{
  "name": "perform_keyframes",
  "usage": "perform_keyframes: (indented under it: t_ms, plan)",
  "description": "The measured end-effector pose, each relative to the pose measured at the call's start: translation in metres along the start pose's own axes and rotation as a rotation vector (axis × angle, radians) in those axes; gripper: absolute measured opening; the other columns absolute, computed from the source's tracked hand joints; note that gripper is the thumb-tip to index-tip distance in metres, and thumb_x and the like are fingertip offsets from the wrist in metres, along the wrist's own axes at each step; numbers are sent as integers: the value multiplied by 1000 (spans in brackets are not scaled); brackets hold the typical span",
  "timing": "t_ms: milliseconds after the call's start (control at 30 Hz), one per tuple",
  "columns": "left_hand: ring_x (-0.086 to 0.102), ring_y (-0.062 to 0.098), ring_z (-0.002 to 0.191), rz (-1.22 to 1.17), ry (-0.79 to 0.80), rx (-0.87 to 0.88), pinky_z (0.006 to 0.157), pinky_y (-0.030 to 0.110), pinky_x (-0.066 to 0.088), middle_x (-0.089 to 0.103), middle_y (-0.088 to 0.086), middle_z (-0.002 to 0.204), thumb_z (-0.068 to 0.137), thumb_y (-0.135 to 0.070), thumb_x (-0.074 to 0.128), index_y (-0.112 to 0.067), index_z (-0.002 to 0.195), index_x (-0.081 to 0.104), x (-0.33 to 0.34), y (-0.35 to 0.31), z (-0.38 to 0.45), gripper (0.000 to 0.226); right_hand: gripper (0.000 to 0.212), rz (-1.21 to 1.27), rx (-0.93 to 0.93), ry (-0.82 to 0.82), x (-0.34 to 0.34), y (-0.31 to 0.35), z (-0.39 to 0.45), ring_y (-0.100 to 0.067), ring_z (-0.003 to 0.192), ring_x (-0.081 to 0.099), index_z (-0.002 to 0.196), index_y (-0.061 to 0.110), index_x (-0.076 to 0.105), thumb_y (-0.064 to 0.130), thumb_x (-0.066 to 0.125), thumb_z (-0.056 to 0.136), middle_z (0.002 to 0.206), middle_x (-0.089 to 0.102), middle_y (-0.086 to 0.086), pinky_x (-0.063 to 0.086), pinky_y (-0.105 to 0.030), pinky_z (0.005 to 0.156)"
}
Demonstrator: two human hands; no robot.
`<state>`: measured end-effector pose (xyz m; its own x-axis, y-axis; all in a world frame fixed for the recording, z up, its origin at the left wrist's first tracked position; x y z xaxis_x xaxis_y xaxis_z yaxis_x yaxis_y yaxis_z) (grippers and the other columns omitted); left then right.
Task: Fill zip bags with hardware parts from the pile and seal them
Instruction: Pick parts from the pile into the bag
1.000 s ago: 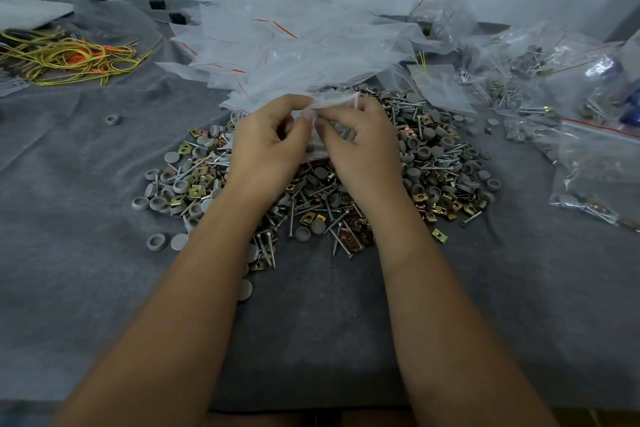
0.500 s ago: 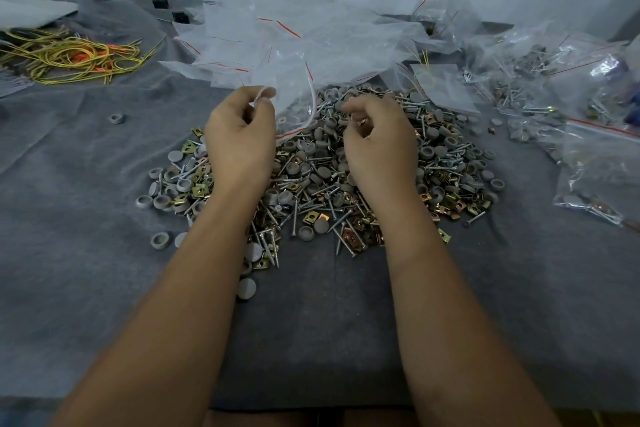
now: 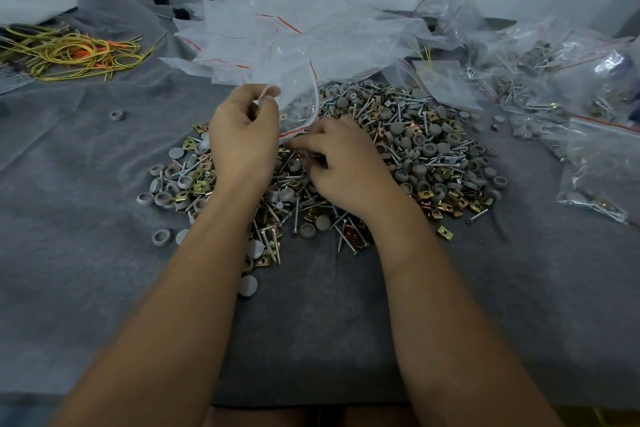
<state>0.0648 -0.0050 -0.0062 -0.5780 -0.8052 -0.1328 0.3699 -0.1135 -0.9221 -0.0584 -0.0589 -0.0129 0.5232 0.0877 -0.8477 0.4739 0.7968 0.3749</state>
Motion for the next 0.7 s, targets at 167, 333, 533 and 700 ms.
perform_keyframes:
  t_ms: [167, 333, 533, 700]
  plan:
    - [28, 5, 41, 3, 8, -8, 43, 21, 23, 35, -14, 39, 95, -19, 49, -20, 105, 70, 1, 1, 0, 23, 28, -37, -4, 45, 7, 0, -1, -21, 108, 37, 116, 27, 71, 27, 61, 89, 110, 54, 1, 33, -37, 100]
    - [27, 5, 41, 9, 9, -3, 43, 20, 22, 34, -13, 40, 96, -18, 49, -19, 103, 70, 1, 0, -1, 22, 27, -92, 13, 45, 5, 0, -1, -23, 107, 39, 112, 25, 68, 21, 59, 87, 111, 53, 2, 36, -37, 97]
    - [28, 5, 41, 13, 20, -1, 43, 20, 23, 36, -14, 39, 96, -18, 49, -20, 102, 70, 3, 0, 0, 21, 18, -79, 17, 49, 4, 0, -2, -22, 103, 38, 103, 27, 68, 24, 59, 89, 104, 50, 4, 35, -33, 92]
    - [29, 4, 41, 6, 14, -2, 42, 16, 25, 36, -14, 39, 95, -18, 50, -21, 100, 70, 2, 0, 0, 21, 8, -8, 55, 16, -4, 0, -1, -20, 98, 43, 85, 21, 66, 20, 59, 81, 91, 49, 8, 38, -34, 87]
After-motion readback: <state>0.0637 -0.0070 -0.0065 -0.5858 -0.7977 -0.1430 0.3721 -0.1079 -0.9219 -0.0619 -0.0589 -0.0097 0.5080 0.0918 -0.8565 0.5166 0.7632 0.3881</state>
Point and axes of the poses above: each hand's wrist, its own z-axis towards the middle knuckle, its own x-axis out of the palm, y = z × x, the point moved 9 cm from there along z, towards the middle knuckle
